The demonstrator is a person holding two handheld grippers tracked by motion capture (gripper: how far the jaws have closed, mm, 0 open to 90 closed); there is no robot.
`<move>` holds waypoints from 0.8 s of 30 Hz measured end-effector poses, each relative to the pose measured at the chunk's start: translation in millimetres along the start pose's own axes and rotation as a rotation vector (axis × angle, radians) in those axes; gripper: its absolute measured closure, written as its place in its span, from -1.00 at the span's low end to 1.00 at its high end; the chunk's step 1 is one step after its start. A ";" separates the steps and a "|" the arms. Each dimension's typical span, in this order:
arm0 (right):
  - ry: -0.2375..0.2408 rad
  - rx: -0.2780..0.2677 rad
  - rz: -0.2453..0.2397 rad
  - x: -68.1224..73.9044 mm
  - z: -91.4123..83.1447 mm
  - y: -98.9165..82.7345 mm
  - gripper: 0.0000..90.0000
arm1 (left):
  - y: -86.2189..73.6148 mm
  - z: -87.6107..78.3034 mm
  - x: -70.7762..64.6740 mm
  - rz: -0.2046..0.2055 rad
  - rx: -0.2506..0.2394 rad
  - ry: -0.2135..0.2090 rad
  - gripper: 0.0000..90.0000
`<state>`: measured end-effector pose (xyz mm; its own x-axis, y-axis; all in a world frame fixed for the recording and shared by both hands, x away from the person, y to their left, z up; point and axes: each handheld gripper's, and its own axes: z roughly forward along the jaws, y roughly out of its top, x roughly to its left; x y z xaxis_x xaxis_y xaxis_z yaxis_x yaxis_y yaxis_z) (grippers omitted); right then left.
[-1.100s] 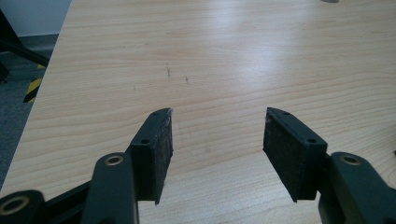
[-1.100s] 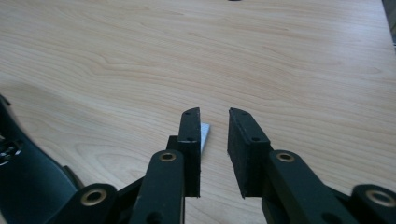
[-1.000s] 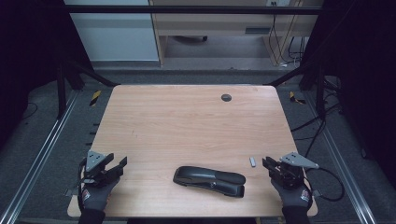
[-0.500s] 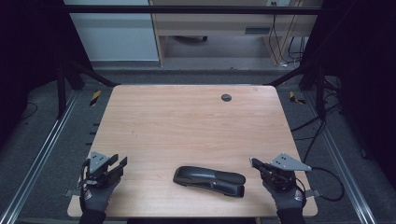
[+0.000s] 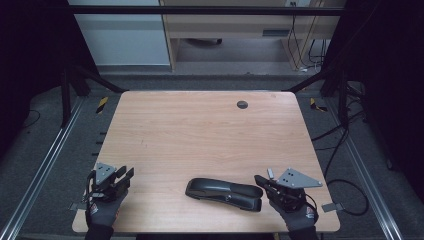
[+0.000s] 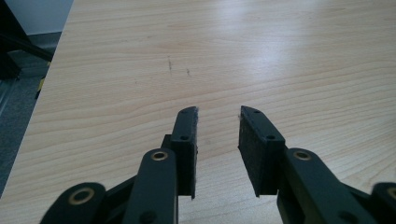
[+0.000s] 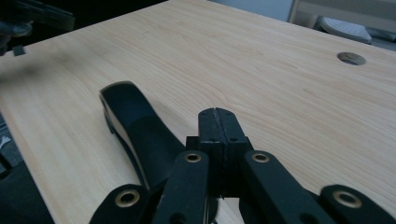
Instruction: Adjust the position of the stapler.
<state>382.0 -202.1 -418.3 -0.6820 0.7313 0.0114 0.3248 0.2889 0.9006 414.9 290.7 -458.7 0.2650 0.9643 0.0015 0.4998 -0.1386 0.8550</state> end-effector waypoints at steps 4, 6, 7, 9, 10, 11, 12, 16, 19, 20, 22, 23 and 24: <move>0.037 0.004 -0.004 6.7 2.1 1.6 1.00 | -0.2 0.1 0.0 -0.003 0.000 0.005 0.54; 0.047 0.008 -0.007 8.9 3.0 1.4 1.00 | -0.2 0.2 -0.1 -0.005 0.001 0.007 0.55; 0.055 0.009 -0.006 9.7 3.4 1.1 1.00 | -0.2 0.3 -0.2 -0.005 0.002 0.008 0.56; 0.069 0.009 -0.007 11.6 3.8 0.5 1.00 | -0.1 0.2 -0.2 -0.007 0.005 0.011 0.57; 0.069 0.009 -0.007 11.6 3.8 0.5 1.00 | -0.1 0.2 -0.2 -0.007 0.005 0.011 0.57; 0.082 0.008 -0.011 13.8 3.9 0.2 1.00 | 0.0 0.2 -0.1 -0.009 0.007 0.012 0.58; 0.082 0.008 -0.011 13.8 3.9 0.2 1.00 | 0.0 0.2 -0.1 -0.009 0.007 0.012 0.59; 0.110 0.015 -0.014 18.7 4.4 -1.3 1.00 | 0.5 -0.1 -0.2 -0.009 0.011 0.018 0.60; 0.131 0.026 -0.014 23.0 6.4 -4.3 1.00 | 0.5 0.4 -0.5 -0.011 0.015 0.030 0.59; 0.131 0.026 -0.014 23.0 6.4 -4.3 1.00 | 0.5 0.4 -0.5 -0.011 0.015 0.030 0.58; 0.144 0.037 -0.016 25.3 8.1 -6.4 1.00 | 0.6 0.9 -0.8 -0.011 0.017 0.040 0.57; 0.148 0.041 -0.017 25.7 8.5 -7.3 1.00 | 0.6 1.0 -0.8 -0.012 0.017 0.043 0.56; 0.150 0.044 -0.015 26.1 9.0 -8.2 1.00 | 0.6 1.2 -0.8 -0.014 0.016 0.043 0.55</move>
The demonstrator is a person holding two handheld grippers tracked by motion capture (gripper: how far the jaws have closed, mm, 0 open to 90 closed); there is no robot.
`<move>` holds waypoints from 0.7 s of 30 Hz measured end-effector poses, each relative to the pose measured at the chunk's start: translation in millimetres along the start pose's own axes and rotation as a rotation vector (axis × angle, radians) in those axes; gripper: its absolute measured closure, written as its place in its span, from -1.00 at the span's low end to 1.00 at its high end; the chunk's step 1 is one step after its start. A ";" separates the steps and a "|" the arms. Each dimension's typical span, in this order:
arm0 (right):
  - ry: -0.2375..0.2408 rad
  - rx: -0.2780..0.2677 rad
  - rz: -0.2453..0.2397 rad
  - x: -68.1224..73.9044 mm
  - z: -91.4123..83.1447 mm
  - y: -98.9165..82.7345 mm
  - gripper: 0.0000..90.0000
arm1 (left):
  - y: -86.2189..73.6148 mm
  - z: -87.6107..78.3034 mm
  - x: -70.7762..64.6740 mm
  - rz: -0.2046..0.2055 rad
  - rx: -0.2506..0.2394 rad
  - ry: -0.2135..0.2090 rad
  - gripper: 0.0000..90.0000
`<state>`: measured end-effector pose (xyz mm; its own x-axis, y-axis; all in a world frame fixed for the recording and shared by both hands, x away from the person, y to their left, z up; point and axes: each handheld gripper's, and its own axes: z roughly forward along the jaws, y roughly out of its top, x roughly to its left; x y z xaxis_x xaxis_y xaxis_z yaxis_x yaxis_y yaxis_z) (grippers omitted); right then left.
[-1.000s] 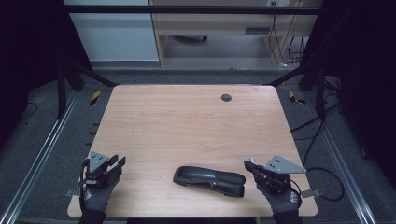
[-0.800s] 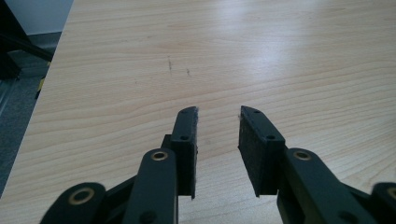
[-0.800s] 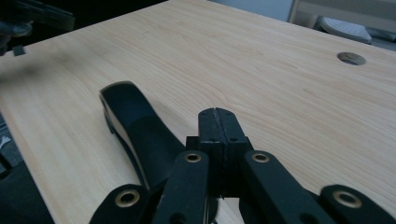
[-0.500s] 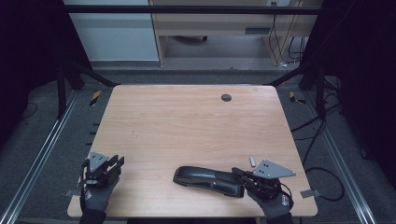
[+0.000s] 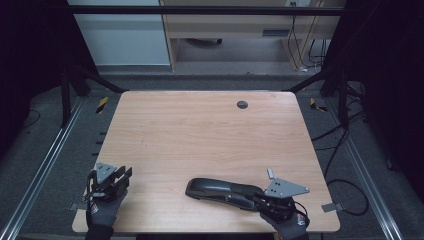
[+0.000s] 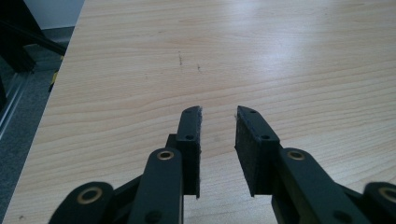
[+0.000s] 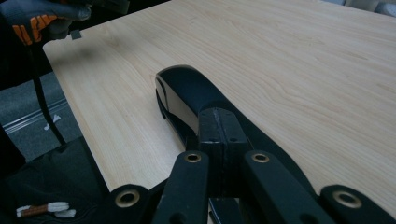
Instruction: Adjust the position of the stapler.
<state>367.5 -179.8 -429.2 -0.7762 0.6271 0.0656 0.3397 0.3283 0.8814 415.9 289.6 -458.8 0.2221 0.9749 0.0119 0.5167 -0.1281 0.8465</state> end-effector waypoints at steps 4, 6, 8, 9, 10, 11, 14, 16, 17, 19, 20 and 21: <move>0.005 0.011 0.005 0.3 1.2 -2.7 1.00 | 0.0 0.4 -0.1 -0.002 0.000 0.002 0.50; 0.004 0.025 0.008 0.4 2.1 -5.4 1.00 | -0.2 1.4 -0.7 0.003 0.005 0.007 0.44; -0.001 0.035 0.005 0.0 2.7 -6.8 1.00 | -0.3 1.9 -0.9 0.001 0.006 0.009 0.41; 0.000 0.037 0.006 -0.4 3.0 -7.5 1.00 | -0.2 2.2 -1.0 0.000 0.007 0.012 0.39; 0.003 0.035 0.009 -0.9 3.0 -8.0 1.00 | -0.2 2.2 -1.0 0.000 0.007 0.012 0.38; 0.004 0.035 0.010 -1.1 3.1 -8.3 1.00 | -0.4 2.5 -0.9 -0.004 0.006 0.016 0.36; 0.004 0.040 0.004 -0.9 3.9 -8.7 1.00 | -0.5 2.7 -0.9 -0.003 0.005 0.017 0.33; 0.001 0.049 -0.007 0.0 6.0 -9.9 1.00 | -0.4 2.8 -1.5 0.003 0.005 0.020 0.32; -0.002 0.050 -0.014 0.1 6.0 -9.8 1.00 | -0.4 2.8 -1.7 0.004 0.005 0.022 0.32; -0.002 0.048 -0.014 -0.7 6.0 -10.0 1.00 | -0.4 3.0 -1.9 0.008 0.007 0.022 0.30; -0.002 0.046 -0.016 -1.1 5.9 -10.3 1.00 | -0.4 3.0 -1.9 0.008 0.007 0.022 0.30; -0.002 0.046 -0.017 -1.6 5.6 -10.5 1.00 | -0.5 3.1 -2.0 0.011 0.009 0.022 0.30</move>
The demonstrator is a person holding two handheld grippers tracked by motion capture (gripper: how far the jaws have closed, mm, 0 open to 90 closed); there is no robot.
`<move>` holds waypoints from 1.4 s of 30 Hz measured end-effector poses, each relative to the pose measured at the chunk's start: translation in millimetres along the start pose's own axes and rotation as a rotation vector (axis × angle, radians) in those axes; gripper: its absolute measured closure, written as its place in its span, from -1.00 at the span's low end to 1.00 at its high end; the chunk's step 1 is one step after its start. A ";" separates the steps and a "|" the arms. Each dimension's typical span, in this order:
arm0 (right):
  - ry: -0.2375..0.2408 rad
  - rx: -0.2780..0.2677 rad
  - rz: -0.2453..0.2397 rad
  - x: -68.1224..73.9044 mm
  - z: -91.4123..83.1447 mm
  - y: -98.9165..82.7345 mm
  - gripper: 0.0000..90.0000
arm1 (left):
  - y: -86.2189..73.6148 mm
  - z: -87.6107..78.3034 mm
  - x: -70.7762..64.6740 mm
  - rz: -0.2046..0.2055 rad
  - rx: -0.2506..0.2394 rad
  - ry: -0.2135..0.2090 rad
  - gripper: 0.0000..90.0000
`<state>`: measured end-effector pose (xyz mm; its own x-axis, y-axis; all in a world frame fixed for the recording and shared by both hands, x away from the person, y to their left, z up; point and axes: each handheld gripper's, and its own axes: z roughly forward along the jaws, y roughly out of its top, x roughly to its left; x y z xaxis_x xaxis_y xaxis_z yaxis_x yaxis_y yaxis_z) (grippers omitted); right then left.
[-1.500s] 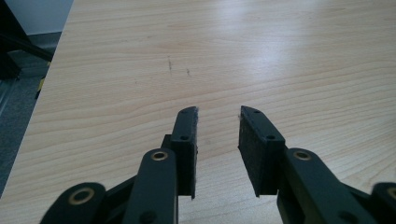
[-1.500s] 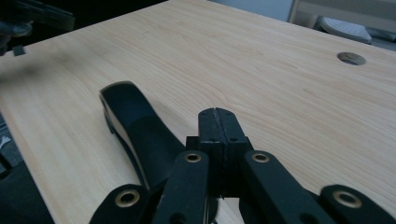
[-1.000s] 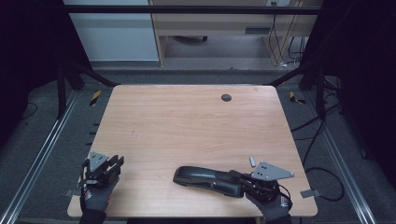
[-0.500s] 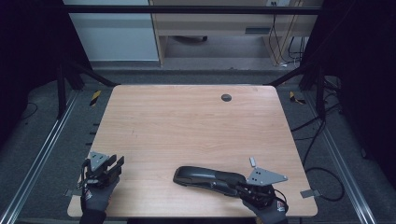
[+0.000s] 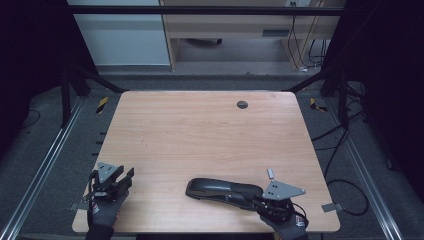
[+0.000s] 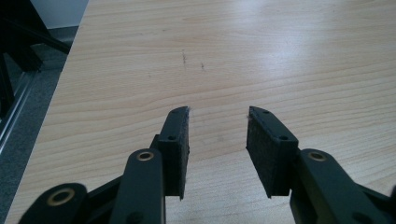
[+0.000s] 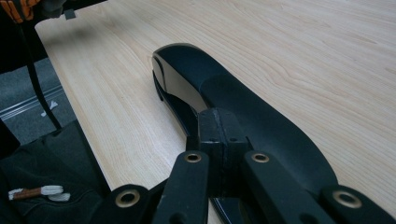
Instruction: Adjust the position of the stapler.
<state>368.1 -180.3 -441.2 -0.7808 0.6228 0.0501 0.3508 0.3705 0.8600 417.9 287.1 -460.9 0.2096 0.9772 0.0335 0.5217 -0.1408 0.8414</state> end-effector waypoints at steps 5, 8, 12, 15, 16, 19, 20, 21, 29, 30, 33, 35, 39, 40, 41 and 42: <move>-0.011 0.002 -0.004 -2.3 -1.4 -0.7 1.00 | 0.0 0.3 -0.5 0.007 0.001 -0.001 0.28; -0.018 0.003 -0.003 -3.5 -1.8 -1.1 1.00 | 0.0 0.7 -1.3 0.011 0.003 -0.002 0.28; -0.032 0.005 0.001 -3.6 -2.2 -1.7 1.00 | 0.1 0.5 -1.6 0.011 0.004 -0.004 0.27; -0.021 0.009 0.008 -3.8 -2.2 -3.9 1.00 | 0.0 -0.1 -1.5 0.012 0.003 -0.006 0.27; -0.012 0.021 0.012 -2.8 -1.5 -7.2 1.00 | 0.1 -0.2 -1.5 0.013 0.003 -0.008 0.27; -0.010 0.039 0.016 -1.3 -1.3 -11.7 1.00 | 0.1 -0.2 -1.9 0.017 0.008 -0.011 0.27; -0.013 0.061 0.017 -0.6 -0.6 -17.3 1.00 | 0.0 -0.1 -2.6 0.017 0.008 -0.013 0.27; -0.016 0.073 0.016 -0.8 0.2 -20.7 1.00 | 0.1 -0.2 -2.8 0.018 0.007 -0.013 0.27; -0.062 0.165 0.037 -7.3 9.4 -39.5 1.00 | 0.3 -1.4 -4.8 0.026 0.007 -0.021 0.29; -0.067 0.171 0.037 -8.5 10.0 -40.7 1.00 | 0.4 -1.6 -5.1 0.028 0.007 -0.022 0.29; -0.072 0.184 0.046 -10.8 10.8 -42.7 1.00 | 0.4 -1.8 -5.6 0.033 0.008 -0.022 0.29; -0.072 0.204 0.050 -12.0 12.9 -44.4 1.00 | 0.3 -1.7 -6.0 0.032 0.008 -0.024 0.29; -0.075 0.231 0.039 -11.4 15.4 -45.5 1.00 | 0.2 -1.6 -5.9 0.032 0.009 -0.025 0.29; -0.081 0.243 0.040 -11.6 16.3 -46.3 1.00 | 0.3 -1.6 -5.9 0.031 0.009 -0.025 0.29; -0.083 0.249 0.040 -11.9 16.5 -46.6 1.00 | 0.2 -1.6 -6.1 0.032 0.009 -0.025 0.29; -0.088 0.253 0.040 -12.0 16.8 -46.8 1.00 | 0.2 -1.4 -6.1 0.032 0.010 -0.026 0.29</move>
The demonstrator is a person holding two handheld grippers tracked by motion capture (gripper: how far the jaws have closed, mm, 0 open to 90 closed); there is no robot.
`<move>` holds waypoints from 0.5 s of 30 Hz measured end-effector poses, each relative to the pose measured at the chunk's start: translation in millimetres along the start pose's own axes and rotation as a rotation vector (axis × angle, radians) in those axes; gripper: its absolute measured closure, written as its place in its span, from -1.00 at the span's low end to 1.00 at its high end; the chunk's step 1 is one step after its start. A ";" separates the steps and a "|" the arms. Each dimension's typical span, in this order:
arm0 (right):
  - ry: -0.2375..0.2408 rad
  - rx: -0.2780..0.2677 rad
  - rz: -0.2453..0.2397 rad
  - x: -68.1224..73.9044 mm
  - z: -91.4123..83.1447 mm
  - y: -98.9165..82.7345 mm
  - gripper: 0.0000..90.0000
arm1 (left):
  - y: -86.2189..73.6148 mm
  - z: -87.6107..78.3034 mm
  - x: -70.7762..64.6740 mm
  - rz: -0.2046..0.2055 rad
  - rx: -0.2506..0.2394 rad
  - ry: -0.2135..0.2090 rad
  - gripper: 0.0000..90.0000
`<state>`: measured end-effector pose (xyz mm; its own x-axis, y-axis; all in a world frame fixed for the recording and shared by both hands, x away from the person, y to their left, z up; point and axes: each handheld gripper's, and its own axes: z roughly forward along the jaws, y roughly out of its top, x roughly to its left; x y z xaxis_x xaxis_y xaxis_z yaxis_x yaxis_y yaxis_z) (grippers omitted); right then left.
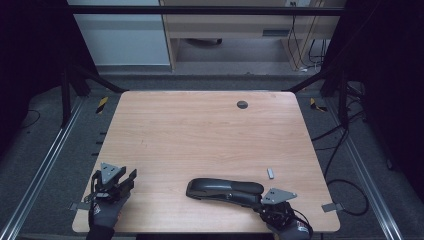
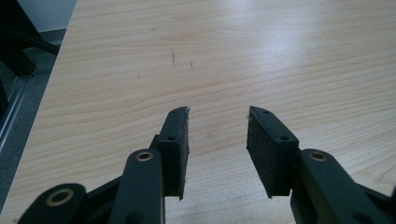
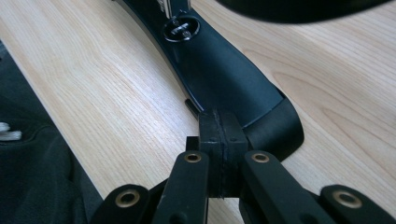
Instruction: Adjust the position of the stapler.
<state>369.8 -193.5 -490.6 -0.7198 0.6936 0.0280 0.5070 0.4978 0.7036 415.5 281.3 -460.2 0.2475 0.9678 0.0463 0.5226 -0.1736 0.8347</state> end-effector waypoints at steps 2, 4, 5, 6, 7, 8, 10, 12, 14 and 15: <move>-0.005 0.002 -0.005 -0.2 0.3 -0.2 1.00 | 0.0 0.1 -0.1 0.000 0.001 0.000 0.29; -0.006 0.003 -0.015 0.2 0.2 -0.2 1.00 | -0.1 0.3 0.0 0.001 0.003 -0.002 0.29; -0.006 0.003 -0.015 0.2 0.2 -0.2 1.00 | -0.1 0.3 0.0 0.001 0.003 -0.002 0.29; -0.008 0.001 -0.021 -0.1 0.4 -0.3 1.00 | -0.1 0.3 0.0 0.000 0.003 -0.003 0.29; -0.013 0.001 -0.021 -0.2 0.3 -0.3 1.00 | -0.1 0.4 0.0 0.001 0.004 -0.005 0.29; -0.022 -0.003 -0.024 -1.1 0.2 -0.4 1.00 | -0.1 0.4 -0.1 0.001 0.004 -0.006 0.29; -0.032 0.001 -0.023 -2.0 -0.3 -0.1 1.00 | -0.1 0.7 -0.4 0.003 0.005 -0.007 0.29; -0.037 -0.002 -0.025 -3.3 -0.1 0.1 1.00 | -0.1 0.8 -0.7 0.004 0.005 -0.010 0.29; -0.046 -0.011 -0.023 -5.0 0.9 0.7 1.00 | -0.1 0.9 -1.0 0.005 0.005 -0.012 0.29; -0.046 -0.011 -0.023 -5.0 0.9 0.7 1.00 | -0.1 0.9 -1.0 0.005 0.005 -0.012 0.29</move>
<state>374.2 -196.2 -490.8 -0.7083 0.7056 -0.0209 0.4852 0.5082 0.7116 415.9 280.2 -460.8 0.2598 0.9647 0.0435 0.5258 -0.1791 0.8316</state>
